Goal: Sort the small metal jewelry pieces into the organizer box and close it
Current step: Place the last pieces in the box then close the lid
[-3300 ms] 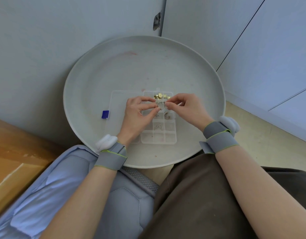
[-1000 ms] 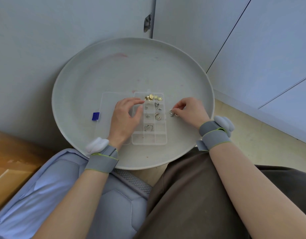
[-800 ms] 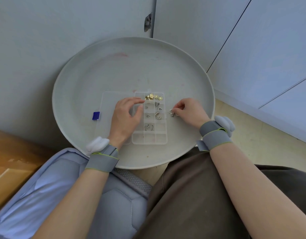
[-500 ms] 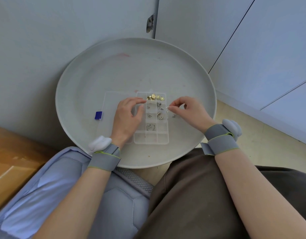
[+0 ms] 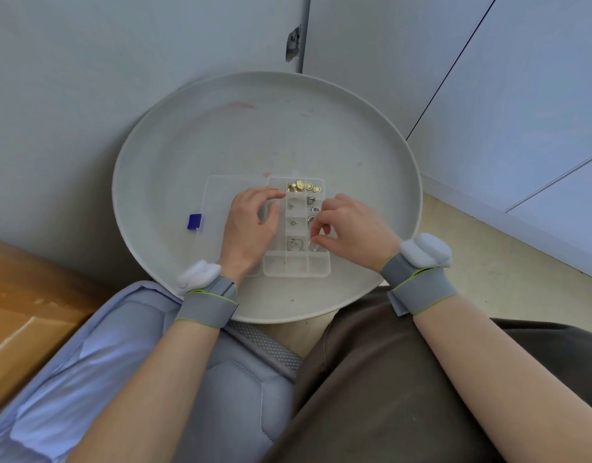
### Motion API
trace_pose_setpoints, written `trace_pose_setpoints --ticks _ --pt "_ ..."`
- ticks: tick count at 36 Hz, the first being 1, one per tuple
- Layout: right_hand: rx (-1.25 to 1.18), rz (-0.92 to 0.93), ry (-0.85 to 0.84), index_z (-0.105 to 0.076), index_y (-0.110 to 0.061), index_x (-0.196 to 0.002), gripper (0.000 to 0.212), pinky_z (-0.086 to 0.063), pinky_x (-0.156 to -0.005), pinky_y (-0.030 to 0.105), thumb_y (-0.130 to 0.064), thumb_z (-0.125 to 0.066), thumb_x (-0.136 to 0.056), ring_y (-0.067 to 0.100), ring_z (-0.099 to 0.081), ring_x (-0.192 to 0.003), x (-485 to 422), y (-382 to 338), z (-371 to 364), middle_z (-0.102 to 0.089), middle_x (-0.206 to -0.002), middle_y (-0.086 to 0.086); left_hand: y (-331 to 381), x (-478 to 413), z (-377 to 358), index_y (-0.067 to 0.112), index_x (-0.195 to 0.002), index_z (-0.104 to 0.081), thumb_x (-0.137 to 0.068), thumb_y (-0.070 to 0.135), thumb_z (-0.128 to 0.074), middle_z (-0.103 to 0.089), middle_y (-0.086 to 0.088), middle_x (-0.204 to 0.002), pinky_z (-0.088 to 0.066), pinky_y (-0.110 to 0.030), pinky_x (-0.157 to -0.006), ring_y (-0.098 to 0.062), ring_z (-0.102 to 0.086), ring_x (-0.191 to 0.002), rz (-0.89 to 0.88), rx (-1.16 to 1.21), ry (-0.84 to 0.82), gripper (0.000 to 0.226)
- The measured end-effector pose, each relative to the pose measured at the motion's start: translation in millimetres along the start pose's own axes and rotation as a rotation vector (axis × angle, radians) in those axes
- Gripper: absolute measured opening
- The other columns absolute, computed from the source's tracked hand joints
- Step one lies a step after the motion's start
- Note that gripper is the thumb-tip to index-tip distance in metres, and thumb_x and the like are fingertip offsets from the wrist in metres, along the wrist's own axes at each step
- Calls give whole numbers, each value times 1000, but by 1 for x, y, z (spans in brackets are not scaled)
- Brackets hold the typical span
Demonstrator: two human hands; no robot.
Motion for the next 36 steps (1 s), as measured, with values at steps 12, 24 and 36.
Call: trace_pose_setpoints --ticks 12,24,36 --pt "-319 -250 190 -75 -22 -79 4 -33 -65 5 -20 -72 -77 -1 -46 -66 3 42 17 -55 -75 -8 1 1 0 19 -105 -68 -91 14 -53 -64 6 -112 -24 0 -93 -7 -48 -110 6 9 -3 21" --pt "-258 -432 148 -73 -23 -89 13 -36 -74 25 -18 -64 -80 18 -56 -90 15 85 6 -65 -83 -2 -1 0 0 19 -104 -68 -91 14 -54 -64 5 -110 -25 -1 -93 -12 -51 -112 4 8 2 20" --pt "-277 -495 113 -70 -20 -92 14 -42 -77 25 -20 -62 -81 16 -59 -93 18 89 1 -70 -88 -4 -1 1 0 19 -106 -67 -91 16 -54 -64 6 -112 -24 0 -92 -8 -49 -112 11 8 -10 20"
Point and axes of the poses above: each hand's wrist, its own x-axis away from the middle knuckle, its own z-axis out of the back of the hand, y = z × x, the point moved 9 cm from there along -x, towards the middle knuckle
